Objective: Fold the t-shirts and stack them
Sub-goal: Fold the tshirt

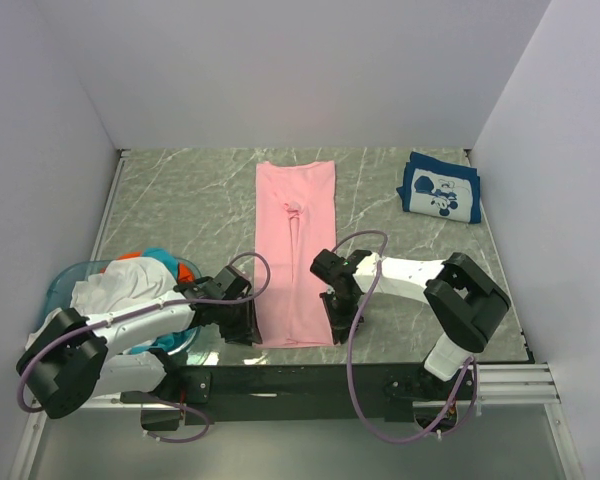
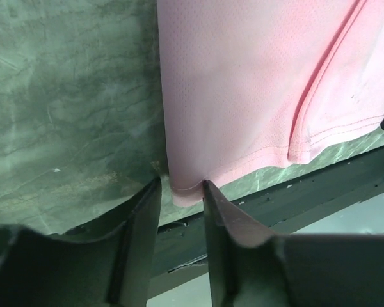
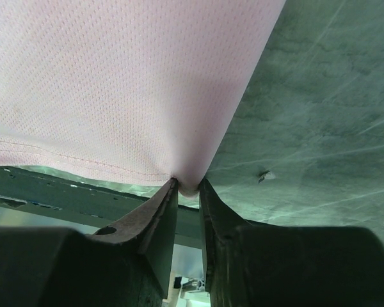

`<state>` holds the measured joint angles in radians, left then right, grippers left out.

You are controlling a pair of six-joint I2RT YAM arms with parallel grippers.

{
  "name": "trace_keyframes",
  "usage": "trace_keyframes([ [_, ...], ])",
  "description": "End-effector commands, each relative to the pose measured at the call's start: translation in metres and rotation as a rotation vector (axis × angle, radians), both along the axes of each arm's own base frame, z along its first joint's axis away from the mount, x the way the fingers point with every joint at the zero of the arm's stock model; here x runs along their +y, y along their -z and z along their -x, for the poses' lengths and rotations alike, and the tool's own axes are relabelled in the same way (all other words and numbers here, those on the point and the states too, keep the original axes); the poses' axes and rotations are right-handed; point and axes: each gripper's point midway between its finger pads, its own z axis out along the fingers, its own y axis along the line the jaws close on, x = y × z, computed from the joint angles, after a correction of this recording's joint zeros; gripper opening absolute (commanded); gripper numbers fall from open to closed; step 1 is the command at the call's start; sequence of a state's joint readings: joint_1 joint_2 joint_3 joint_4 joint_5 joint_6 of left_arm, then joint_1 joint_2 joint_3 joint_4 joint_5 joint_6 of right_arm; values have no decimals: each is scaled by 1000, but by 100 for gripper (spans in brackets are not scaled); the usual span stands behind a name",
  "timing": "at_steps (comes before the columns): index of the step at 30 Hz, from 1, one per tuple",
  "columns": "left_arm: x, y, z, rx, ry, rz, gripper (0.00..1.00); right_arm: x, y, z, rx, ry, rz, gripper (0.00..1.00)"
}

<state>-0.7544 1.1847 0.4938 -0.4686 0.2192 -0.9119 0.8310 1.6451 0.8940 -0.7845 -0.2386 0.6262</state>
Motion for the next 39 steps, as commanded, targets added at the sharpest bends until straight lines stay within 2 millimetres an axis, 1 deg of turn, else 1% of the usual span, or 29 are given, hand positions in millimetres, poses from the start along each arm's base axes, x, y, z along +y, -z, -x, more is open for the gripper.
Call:
trace_keyframes([
  [1,3,6,3,14,-5,-23,38,-2,0,-1,-2,-12,2,27],
  [2,3,6,2,14,-9,-24,35,-2,0,-1,-3,-11,2,26],
  [5,3,7,3,17,-8,-23,29,-3,-1,-1,-9,-11,3,26],
  [9,1,9,4,21,5,-8,23,-3,-3,-3,-15,-15,1,24],
  [12,-3,10,5,26,13,10,15,-2,-4,-3,-15,-18,-1,19],
  [13,-3,10,5,22,13,13,13,-2,-5,-3,-15,-21,-3,15],
  [15,-3,10,4,17,13,17,6,-1,-6,-4,-16,-23,-6,11],
  [16,-2,9,3,11,8,12,0,0,-9,-4,-18,-26,-11,7],
  [19,1,8,2,2,-6,1,0,0,-12,-4,-20,-27,-10,0],
  [23,2,3,1,-13,-23,5,0,-1,-15,-4,-23,-24,-9,0],
  [28,2,2,1,-12,-27,8,0,-4,-19,-3,-26,-24,-8,0],
  [35,3,3,3,-2,-26,0,0,-6,-17,-2,-18,-21,-1,0],
  [39,2,-3,0,-16,-27,10,0,-7,-21,-3,-21,-20,-3,0],
])
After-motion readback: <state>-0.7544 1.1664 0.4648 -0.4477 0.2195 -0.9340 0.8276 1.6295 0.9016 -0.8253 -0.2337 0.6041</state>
